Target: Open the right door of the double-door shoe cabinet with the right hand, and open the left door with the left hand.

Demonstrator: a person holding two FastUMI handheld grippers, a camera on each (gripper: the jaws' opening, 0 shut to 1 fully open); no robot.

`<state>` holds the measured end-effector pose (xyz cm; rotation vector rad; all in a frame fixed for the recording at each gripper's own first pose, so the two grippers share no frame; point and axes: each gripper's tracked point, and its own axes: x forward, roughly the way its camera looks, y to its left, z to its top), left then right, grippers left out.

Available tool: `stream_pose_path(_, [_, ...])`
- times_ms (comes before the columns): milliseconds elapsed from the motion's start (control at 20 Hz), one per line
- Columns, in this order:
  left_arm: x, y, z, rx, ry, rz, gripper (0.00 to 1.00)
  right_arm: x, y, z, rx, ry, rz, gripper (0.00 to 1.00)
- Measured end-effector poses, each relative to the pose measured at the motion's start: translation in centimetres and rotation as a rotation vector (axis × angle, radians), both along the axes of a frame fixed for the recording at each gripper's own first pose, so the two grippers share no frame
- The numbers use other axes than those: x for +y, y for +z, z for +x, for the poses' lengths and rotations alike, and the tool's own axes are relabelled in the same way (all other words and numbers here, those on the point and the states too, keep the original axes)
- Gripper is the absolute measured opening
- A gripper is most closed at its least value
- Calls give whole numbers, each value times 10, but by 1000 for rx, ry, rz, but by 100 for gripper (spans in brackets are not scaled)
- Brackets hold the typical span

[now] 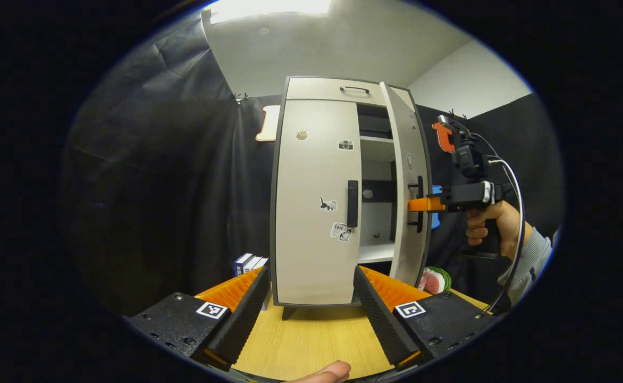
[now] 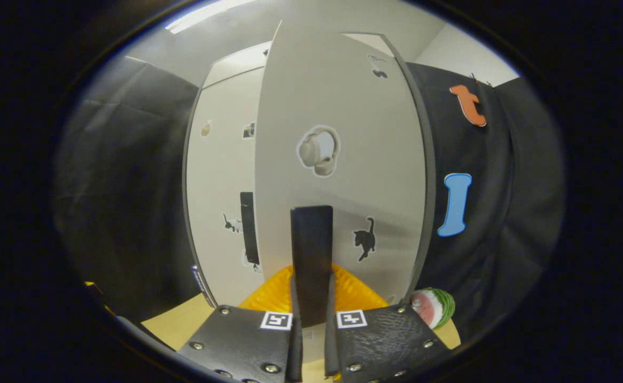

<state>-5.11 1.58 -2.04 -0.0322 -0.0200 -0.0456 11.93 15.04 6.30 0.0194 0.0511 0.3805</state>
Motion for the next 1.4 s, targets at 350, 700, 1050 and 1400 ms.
stream_pose_path(350, [-25, 0, -8, 6, -34, 7, 99, -34, 3, -17, -10, -15, -9, 16])
stream_pose_path(700, [-43, 1, -9, 7, -59, 5, 99, -105, 6, -30, -29, -76, 7, 15])
stream_pose_path(1050, [-63, -12, 7, 29, -109, -21, 99, -185, 10, -14, -4, -144, 75, 1])
stream_pose_path(1400, [-63, -38, 28, 96, -110, -29, 99, -184, 3, -10, -13, -85, 33, 6])
